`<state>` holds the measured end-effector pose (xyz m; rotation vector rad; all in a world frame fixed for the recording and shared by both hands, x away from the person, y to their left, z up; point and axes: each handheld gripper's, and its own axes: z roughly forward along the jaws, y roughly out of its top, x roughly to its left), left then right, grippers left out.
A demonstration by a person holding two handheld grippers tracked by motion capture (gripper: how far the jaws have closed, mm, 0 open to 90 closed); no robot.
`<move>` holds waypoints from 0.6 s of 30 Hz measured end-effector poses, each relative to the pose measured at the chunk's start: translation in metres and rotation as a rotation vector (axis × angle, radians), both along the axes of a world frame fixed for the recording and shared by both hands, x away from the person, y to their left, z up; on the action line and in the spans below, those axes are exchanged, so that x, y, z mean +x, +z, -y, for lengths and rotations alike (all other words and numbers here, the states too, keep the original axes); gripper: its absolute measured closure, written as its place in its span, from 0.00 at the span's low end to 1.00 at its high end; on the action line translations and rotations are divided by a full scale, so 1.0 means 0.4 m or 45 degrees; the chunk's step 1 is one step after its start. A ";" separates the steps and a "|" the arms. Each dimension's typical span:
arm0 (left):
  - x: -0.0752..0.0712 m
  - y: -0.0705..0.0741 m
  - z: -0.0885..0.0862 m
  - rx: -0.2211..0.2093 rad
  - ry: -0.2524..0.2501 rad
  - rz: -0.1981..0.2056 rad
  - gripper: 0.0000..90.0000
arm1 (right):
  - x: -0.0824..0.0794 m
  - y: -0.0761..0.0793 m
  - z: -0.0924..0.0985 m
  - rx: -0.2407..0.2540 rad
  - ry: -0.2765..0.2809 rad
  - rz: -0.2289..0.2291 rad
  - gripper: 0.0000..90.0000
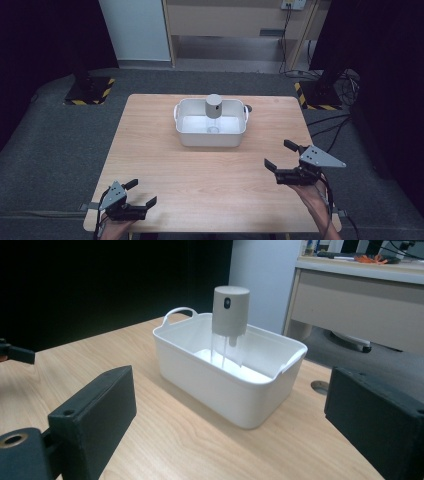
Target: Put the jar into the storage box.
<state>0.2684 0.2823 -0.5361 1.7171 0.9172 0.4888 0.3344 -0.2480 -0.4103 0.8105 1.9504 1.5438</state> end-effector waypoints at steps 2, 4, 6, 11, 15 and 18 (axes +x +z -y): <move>0.000 0.000 0.000 -0.001 0.000 -0.001 0.00 | -0.011 -0.013 0.004 -0.004 -0.006 -0.002 0.07; 0.000 -0.001 -0.001 -0.003 0.000 0.000 0.00 | -0.021 -0.026 0.008 -0.006 -0.016 -0.004 0.07; 0.000 -0.001 -0.001 -0.003 -0.001 0.000 0.00 | -0.031 -0.036 0.012 -0.005 -0.023 -0.005 0.07; -0.001 -0.001 0.000 -0.003 -0.002 0.001 0.00 | -0.052 -0.059 0.023 0.004 -0.040 -0.008 0.07; -0.002 0.000 0.000 -0.002 -0.005 0.002 0.00 | -0.065 -0.082 0.033 0.002 -0.056 -0.020 0.07; -0.002 0.000 0.000 -0.002 -0.005 0.003 0.00 | -0.072 -0.101 0.042 0.018 -0.066 -0.040 0.07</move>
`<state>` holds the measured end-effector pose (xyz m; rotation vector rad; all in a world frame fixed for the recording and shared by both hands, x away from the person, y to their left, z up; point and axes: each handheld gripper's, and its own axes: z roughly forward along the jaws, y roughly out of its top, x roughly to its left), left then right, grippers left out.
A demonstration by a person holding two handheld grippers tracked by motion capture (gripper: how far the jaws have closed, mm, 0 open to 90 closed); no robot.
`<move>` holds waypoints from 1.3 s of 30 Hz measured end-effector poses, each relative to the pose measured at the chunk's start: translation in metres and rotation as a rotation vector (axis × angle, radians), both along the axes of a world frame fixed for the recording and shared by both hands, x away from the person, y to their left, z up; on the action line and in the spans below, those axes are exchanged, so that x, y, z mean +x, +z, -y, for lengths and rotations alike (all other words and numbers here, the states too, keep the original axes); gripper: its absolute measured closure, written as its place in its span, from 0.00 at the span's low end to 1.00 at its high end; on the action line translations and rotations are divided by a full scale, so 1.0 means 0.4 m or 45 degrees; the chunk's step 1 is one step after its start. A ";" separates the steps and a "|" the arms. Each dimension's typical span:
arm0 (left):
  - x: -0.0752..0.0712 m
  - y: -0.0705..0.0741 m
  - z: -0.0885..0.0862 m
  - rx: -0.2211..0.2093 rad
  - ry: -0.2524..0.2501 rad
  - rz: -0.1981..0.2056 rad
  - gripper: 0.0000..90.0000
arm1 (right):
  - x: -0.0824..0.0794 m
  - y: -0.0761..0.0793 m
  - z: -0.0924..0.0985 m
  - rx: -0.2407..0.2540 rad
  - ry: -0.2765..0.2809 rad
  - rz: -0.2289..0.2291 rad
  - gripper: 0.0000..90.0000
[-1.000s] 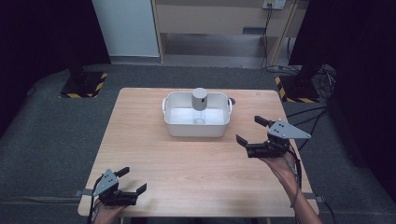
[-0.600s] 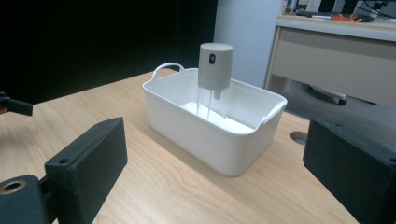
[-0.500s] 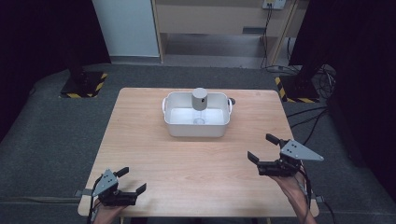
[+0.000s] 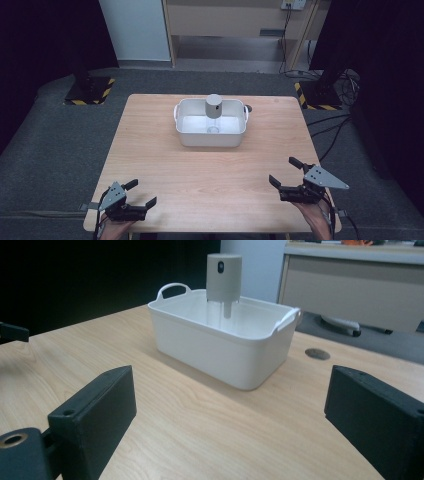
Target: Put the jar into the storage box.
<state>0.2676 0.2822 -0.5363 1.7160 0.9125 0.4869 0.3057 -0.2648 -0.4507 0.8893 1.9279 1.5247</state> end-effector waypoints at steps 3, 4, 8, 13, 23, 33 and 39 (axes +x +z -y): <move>0.000 0.000 0.000 -0.001 0.000 0.000 0.00 | -0.009 -0.018 0.010 0.005 -0.017 -0.009 0.07; 0.000 0.000 0.000 0.000 0.000 -0.001 0.00 | -0.011 -0.024 0.014 0.001 -0.026 -0.008 0.07; 0.000 0.000 0.000 -0.001 0.000 0.001 0.00 | -0.023 -0.057 0.026 0.004 -0.055 -0.028 0.07; 0.000 0.000 0.000 -0.001 0.001 0.001 0.00 | -0.033 -0.097 0.034 -0.007 -0.083 -0.054 0.07; 0.000 0.000 0.000 0.000 0.001 0.000 0.00 | -0.040 -0.158 0.056 0.015 -0.112 -0.096 0.07; 0.000 0.000 -0.001 -0.001 0.004 0.001 0.00 | -0.035 -0.188 0.063 0.011 -0.122 -0.117 0.07; 0.000 0.001 -0.002 -0.004 0.005 0.002 0.00 | -0.033 -0.192 0.062 0.008 -0.119 -0.126 0.07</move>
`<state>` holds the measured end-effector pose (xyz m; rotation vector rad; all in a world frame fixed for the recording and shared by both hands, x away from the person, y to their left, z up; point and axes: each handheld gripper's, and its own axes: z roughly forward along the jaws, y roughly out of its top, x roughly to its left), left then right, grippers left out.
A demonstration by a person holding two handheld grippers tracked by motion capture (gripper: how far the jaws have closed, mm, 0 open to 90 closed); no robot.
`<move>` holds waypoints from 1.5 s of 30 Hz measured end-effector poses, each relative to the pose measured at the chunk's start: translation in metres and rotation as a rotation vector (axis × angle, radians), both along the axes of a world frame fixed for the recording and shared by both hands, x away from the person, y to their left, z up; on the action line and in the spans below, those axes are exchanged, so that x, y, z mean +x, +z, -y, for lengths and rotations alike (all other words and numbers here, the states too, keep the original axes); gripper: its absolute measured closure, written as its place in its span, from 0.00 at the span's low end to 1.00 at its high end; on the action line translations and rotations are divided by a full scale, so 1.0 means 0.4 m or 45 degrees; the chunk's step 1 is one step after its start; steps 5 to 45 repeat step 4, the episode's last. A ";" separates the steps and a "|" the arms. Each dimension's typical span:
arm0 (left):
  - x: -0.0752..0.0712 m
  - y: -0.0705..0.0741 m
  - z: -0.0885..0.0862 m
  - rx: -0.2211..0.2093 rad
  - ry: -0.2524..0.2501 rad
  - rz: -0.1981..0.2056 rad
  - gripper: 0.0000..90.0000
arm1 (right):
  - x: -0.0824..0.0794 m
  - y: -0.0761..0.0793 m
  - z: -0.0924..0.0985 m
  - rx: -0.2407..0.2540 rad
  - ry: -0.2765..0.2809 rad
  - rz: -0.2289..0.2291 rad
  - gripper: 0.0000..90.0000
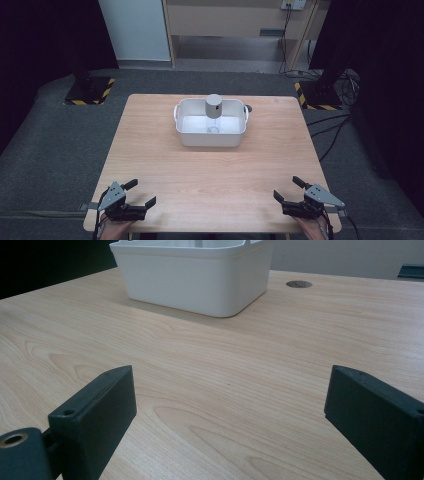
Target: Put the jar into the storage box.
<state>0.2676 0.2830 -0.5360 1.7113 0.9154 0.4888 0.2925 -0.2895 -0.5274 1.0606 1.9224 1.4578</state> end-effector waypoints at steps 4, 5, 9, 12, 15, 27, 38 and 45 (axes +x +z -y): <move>0.001 0.000 0.001 0.003 -0.002 0.000 0.00 | -0.001 0.001 -0.001 0.000 0.000 -0.002 0.07; 0.001 0.000 0.001 0.003 -0.002 0.000 0.00 | -0.001 0.001 -0.001 0.000 0.000 -0.002 0.07; 0.001 0.000 0.001 0.003 -0.002 0.000 0.00 | -0.001 0.001 -0.001 0.000 0.000 -0.002 0.07; 0.001 0.000 0.001 0.003 -0.002 0.000 0.00 | -0.001 0.001 -0.001 0.000 0.000 -0.002 0.07; 0.001 0.000 0.001 0.003 -0.002 0.000 0.00 | -0.001 0.001 -0.001 0.000 0.000 -0.002 0.07; 0.001 0.000 0.001 0.003 -0.002 0.000 0.00 | -0.001 0.001 -0.001 0.000 0.000 -0.002 0.07; 0.001 0.000 0.001 0.003 -0.002 0.000 0.00 | -0.001 0.001 -0.001 0.000 0.000 -0.002 0.07; 0.001 0.000 0.001 0.003 -0.002 0.000 0.00 | -0.001 0.001 -0.001 0.000 0.000 -0.002 0.07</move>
